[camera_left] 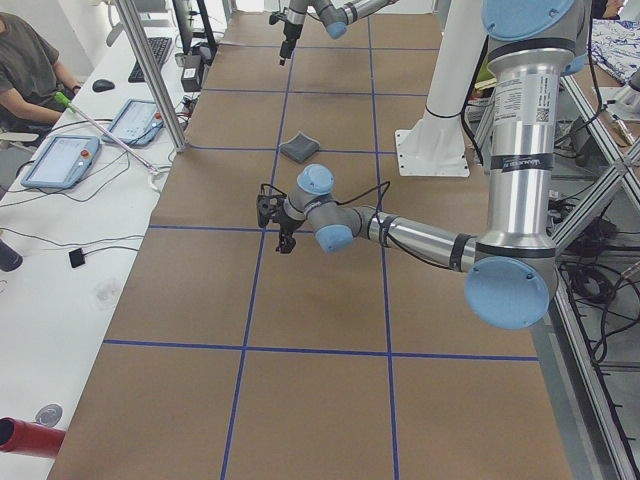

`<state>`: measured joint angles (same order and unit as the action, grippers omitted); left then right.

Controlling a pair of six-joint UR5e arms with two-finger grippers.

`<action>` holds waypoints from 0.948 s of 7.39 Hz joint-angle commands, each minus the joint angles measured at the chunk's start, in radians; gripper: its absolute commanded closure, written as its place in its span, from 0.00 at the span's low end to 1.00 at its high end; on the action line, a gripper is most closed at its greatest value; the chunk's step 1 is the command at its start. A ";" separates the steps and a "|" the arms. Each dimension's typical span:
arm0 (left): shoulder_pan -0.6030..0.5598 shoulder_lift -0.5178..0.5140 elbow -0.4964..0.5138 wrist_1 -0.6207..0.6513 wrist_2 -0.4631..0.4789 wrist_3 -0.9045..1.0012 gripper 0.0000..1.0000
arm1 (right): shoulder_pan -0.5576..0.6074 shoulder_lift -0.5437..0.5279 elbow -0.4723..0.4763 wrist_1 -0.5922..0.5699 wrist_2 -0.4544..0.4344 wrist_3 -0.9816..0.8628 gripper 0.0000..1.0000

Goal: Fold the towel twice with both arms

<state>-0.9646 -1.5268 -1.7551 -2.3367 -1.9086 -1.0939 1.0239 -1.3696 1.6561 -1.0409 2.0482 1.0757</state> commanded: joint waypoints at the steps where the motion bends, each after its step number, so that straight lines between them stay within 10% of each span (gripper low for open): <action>1: -0.107 0.056 0.003 0.107 -0.051 0.469 0.01 | 0.125 -0.077 -0.007 -0.076 0.065 -0.370 0.00; 7: -0.489 0.051 -0.001 0.684 -0.536 0.962 0.00 | 0.409 -0.097 -0.001 -0.588 0.233 -1.058 0.00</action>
<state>-1.4207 -1.4854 -1.7551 -1.7386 -2.3809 -0.1805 1.3931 -1.4680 1.6512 -1.5289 2.2645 0.1403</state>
